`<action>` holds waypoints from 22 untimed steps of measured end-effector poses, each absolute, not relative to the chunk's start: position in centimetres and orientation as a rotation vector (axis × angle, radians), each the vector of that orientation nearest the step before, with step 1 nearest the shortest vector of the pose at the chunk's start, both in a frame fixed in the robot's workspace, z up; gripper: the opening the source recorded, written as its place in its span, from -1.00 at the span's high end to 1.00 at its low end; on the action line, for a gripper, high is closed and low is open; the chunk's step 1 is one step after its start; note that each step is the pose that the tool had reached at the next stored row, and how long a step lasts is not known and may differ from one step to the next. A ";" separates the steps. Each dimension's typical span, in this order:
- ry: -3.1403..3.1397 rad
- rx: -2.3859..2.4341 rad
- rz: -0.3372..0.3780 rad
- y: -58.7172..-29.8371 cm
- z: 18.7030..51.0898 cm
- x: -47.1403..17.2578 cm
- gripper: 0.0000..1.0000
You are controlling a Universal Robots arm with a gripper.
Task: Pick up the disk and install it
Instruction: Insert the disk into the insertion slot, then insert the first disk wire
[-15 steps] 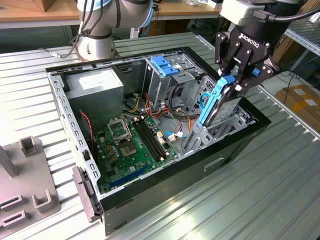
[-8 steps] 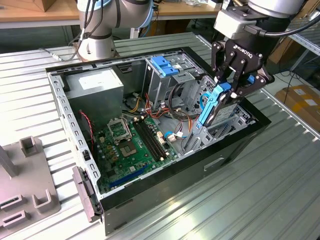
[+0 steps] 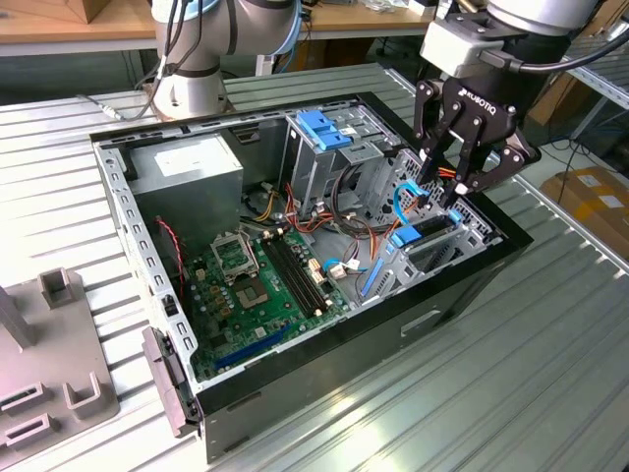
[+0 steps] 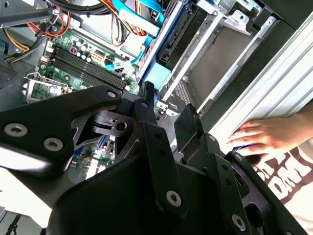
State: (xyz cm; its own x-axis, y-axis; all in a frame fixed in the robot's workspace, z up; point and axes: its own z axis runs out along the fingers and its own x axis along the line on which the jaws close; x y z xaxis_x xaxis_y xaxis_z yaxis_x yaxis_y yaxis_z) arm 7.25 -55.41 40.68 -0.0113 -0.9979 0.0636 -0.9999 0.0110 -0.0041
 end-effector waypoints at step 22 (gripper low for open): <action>-2.203 2.179 0.074 -54.6 40.0 8.7 0.11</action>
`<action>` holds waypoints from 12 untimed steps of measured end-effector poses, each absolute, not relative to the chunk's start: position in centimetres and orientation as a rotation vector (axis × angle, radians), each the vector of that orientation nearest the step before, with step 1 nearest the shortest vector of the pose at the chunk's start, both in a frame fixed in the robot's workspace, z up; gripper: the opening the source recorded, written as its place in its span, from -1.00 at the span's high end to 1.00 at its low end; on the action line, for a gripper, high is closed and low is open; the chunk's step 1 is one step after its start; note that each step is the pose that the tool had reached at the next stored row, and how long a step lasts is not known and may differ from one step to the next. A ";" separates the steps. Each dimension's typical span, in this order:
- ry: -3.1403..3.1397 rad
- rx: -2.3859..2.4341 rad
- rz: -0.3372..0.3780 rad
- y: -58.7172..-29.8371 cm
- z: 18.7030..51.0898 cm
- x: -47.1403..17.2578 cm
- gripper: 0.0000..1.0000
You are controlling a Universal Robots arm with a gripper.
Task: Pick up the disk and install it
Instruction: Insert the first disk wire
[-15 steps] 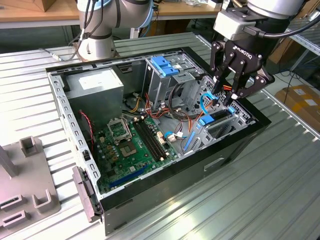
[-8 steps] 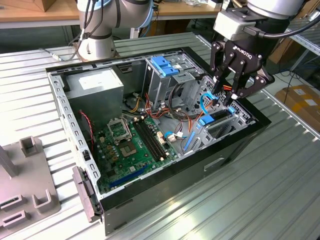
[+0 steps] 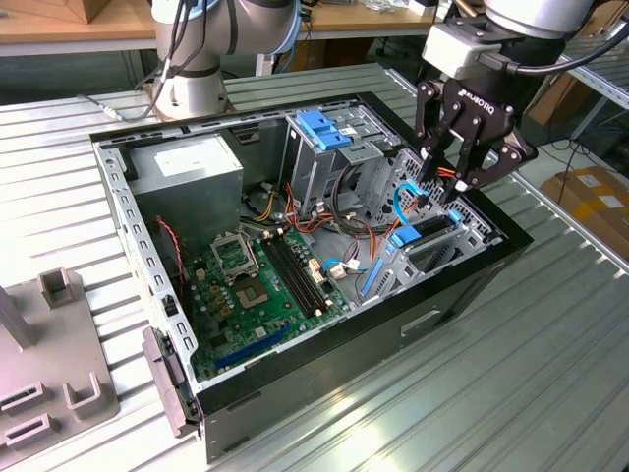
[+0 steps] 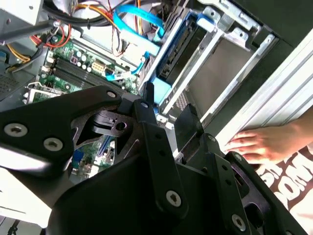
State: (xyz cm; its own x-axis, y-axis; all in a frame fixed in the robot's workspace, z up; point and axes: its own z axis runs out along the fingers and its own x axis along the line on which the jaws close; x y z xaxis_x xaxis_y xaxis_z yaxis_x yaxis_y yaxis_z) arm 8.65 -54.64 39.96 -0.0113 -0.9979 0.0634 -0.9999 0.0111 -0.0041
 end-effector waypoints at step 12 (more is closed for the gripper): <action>-2.203 2.178 0.074 -54.0 38.9 11.0 0.11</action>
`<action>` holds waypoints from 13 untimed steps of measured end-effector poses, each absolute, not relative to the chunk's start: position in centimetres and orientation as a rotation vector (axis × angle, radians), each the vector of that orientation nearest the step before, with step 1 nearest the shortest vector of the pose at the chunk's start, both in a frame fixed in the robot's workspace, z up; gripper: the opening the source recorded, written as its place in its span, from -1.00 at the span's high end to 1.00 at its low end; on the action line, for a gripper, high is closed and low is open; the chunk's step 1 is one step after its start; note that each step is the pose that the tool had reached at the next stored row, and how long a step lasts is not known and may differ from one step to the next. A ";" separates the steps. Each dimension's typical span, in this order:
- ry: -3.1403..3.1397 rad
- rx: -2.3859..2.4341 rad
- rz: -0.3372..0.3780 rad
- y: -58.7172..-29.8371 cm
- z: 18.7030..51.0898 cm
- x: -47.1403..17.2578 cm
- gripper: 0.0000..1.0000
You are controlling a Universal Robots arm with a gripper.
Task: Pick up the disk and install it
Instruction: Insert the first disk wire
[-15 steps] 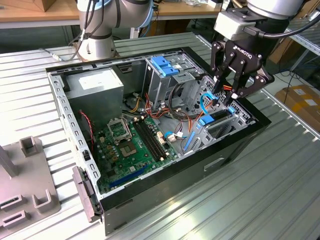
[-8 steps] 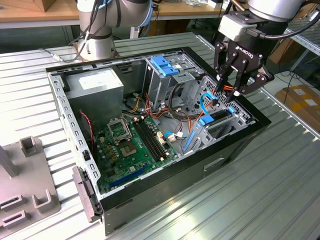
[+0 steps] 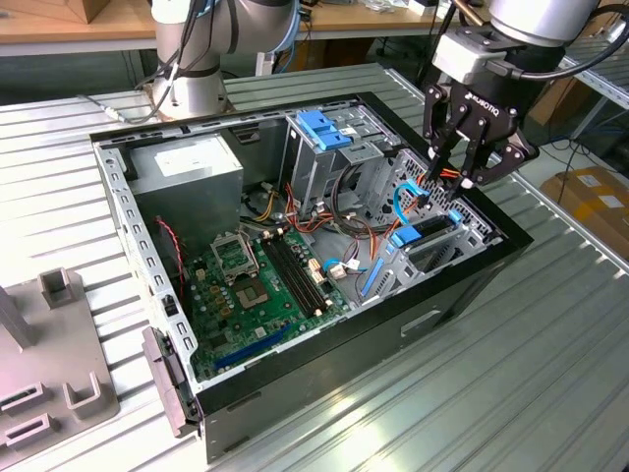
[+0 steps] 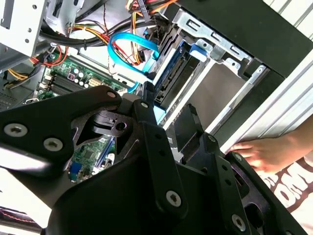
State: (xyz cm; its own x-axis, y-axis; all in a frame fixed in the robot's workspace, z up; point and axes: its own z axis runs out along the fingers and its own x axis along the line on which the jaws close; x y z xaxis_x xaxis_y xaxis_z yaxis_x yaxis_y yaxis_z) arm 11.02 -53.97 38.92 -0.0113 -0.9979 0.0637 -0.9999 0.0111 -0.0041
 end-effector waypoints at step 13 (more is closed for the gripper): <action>-2.204 2.179 0.071 -53.9 37.4 11.6 0.11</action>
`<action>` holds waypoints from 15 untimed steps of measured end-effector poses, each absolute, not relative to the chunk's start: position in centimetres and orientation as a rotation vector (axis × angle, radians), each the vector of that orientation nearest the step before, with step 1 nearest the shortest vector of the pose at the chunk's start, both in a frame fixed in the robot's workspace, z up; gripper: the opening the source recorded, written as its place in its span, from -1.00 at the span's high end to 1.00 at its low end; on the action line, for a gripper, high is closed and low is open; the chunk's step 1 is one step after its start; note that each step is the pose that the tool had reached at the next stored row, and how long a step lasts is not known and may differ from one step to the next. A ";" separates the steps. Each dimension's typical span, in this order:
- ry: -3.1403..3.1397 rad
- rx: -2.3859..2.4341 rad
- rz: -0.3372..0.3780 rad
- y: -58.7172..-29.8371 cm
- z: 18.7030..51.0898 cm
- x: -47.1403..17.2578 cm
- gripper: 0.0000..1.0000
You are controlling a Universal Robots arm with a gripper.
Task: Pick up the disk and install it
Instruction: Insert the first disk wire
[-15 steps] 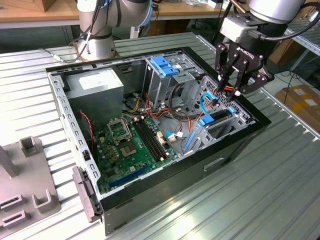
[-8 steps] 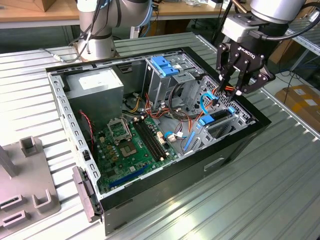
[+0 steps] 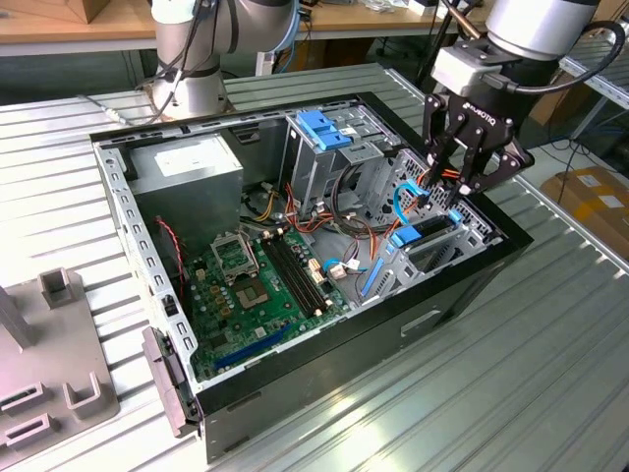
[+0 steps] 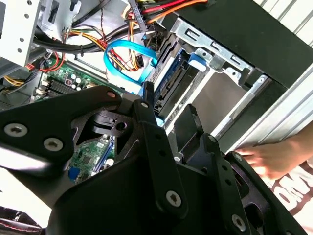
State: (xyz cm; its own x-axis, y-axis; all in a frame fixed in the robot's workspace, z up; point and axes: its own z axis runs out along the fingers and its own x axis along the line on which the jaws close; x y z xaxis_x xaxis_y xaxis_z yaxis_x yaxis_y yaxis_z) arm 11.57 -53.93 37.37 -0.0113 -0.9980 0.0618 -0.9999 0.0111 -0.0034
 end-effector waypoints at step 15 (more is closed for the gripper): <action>-2.226 2.201 0.030 -53.9 36.1 10.9 0.11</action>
State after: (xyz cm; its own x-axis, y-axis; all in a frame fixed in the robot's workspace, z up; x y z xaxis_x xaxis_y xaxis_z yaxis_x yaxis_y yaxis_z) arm 10.89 -53.93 36.08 -0.0112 -0.9997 0.0212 -0.9999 0.0111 -0.0064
